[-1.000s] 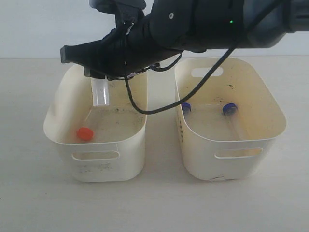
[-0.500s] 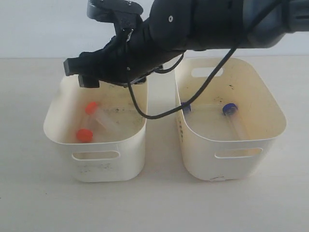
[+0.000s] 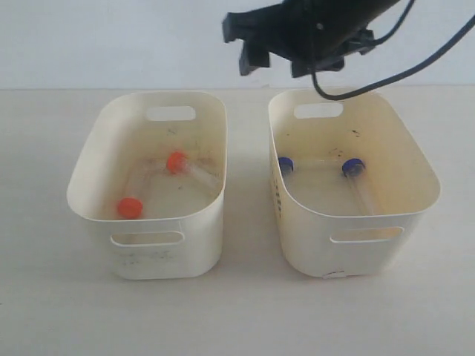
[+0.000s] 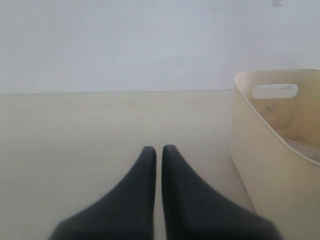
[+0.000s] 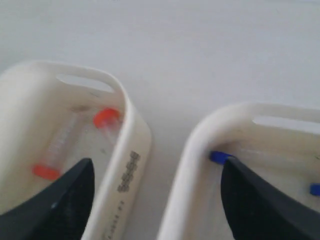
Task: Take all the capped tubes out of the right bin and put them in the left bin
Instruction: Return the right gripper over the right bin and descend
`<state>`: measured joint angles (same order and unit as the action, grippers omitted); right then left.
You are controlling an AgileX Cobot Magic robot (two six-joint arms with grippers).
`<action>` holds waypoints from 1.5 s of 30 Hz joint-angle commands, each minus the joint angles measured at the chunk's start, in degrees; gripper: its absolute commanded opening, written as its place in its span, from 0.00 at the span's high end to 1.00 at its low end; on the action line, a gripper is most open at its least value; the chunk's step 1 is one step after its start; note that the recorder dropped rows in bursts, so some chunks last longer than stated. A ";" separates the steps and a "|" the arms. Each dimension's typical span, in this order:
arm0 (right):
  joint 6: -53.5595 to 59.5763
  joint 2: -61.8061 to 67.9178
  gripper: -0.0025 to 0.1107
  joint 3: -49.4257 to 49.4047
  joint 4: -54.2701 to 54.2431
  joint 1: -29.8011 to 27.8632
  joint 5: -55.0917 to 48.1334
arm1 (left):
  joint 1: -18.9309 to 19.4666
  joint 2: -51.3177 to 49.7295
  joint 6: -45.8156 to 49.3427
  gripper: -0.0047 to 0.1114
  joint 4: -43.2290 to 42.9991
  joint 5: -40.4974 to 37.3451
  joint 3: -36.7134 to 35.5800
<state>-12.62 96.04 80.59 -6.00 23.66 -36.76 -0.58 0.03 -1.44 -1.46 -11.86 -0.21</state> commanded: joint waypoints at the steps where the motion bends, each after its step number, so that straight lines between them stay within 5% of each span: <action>1: -0.39 0.44 0.38 0.11 2.12 -3.70 -8.51 | 0.02 -0.03 -0.54 0.92 0.36 0.26 0.21; 35: -10.24 14.03 0.38 0.00 15.30 -6.06 -16.61 | 0.02 -0.03 -0.54 0.92 0.36 0.26 0.21; 45: -10.56 16.01 0.05 0.00 15.44 -5.95 -17.36 | 0.02 -0.03 -0.54 0.92 0.36 0.26 0.21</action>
<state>-23.07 112.01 80.59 8.92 17.88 -53.93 -0.58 0.03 -1.44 -1.46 -11.86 -0.21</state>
